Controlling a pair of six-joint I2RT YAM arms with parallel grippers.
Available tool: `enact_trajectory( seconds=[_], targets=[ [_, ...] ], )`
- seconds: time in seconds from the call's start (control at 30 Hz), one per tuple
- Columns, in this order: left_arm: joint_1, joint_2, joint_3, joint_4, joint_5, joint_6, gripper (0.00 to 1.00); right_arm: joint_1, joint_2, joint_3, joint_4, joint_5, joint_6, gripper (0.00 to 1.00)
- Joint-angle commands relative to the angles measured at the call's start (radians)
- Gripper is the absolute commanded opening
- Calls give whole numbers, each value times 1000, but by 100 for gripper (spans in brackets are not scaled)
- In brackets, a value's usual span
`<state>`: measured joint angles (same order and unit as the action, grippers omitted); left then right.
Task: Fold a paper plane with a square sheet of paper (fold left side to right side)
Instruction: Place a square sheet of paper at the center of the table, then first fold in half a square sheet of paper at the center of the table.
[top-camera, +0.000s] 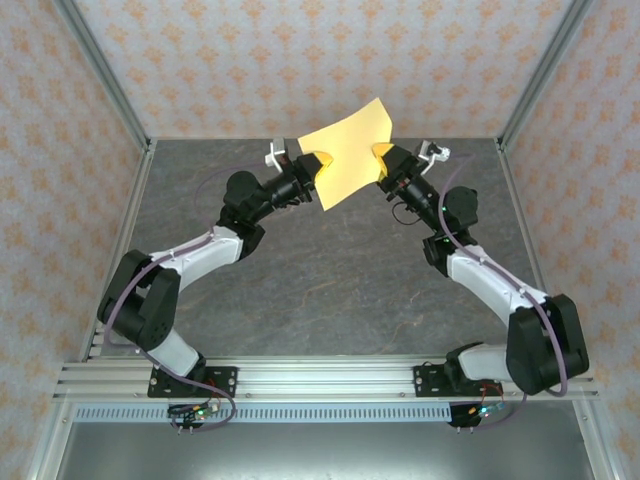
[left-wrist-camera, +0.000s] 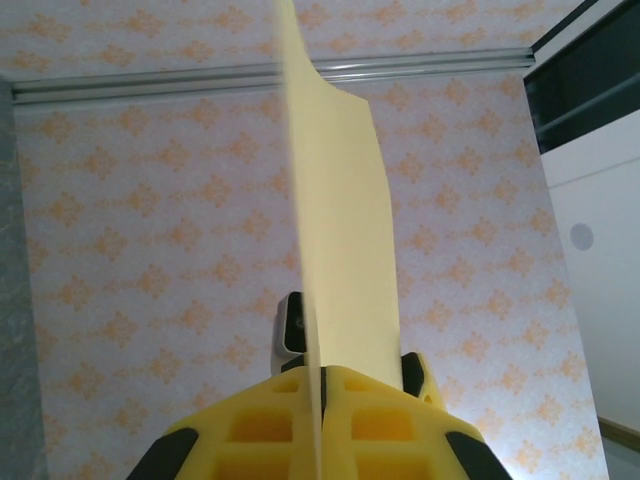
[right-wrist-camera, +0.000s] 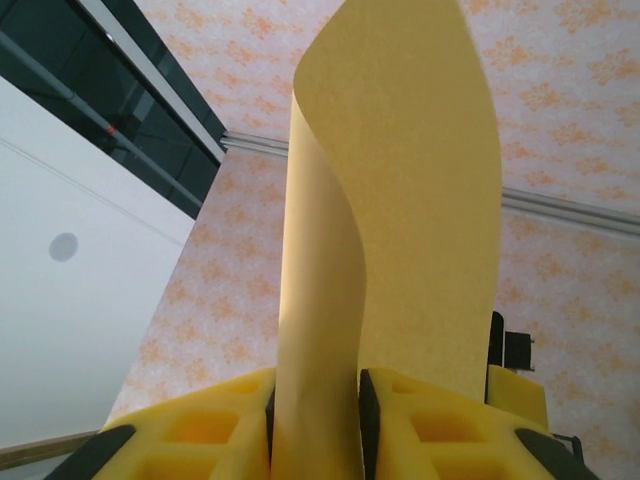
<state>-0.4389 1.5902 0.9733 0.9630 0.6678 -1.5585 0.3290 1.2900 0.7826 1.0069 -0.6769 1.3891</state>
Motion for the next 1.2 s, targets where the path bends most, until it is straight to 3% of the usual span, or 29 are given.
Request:
enact_trajectory(
  seconds=[0.0,0.1,0.2,0.27,0.37,0.53,0.67,0.9,1.17],
  targets=[
    [-2,-47,-12,-154,31,130,0,-19,-86,-21,-201,-22,-149,37],
    [2,-71,38,-476,94,325,0,-31,-211,17,-618,34,-435,53],
    [3,-93,107,-852,87,619,0,-32,-307,92,-1070,206,-752,64],
    [10,-93,127,-998,83,726,0,-33,-340,116,-1235,304,-860,68],
    [22,-58,135,-1077,120,812,0,-34,-352,124,-1342,359,-945,70],
    [22,67,152,-1207,114,942,0,-33,-306,76,-1294,245,-926,70],
    [26,145,154,-1282,35,1018,0,-14,-217,38,-1233,152,-868,58],
    [42,176,138,-1284,-5,1019,0,73,35,31,-1121,77,-782,32],
    [49,152,96,-1283,-40,991,0,131,319,111,-1093,61,-752,24]
  ],
)
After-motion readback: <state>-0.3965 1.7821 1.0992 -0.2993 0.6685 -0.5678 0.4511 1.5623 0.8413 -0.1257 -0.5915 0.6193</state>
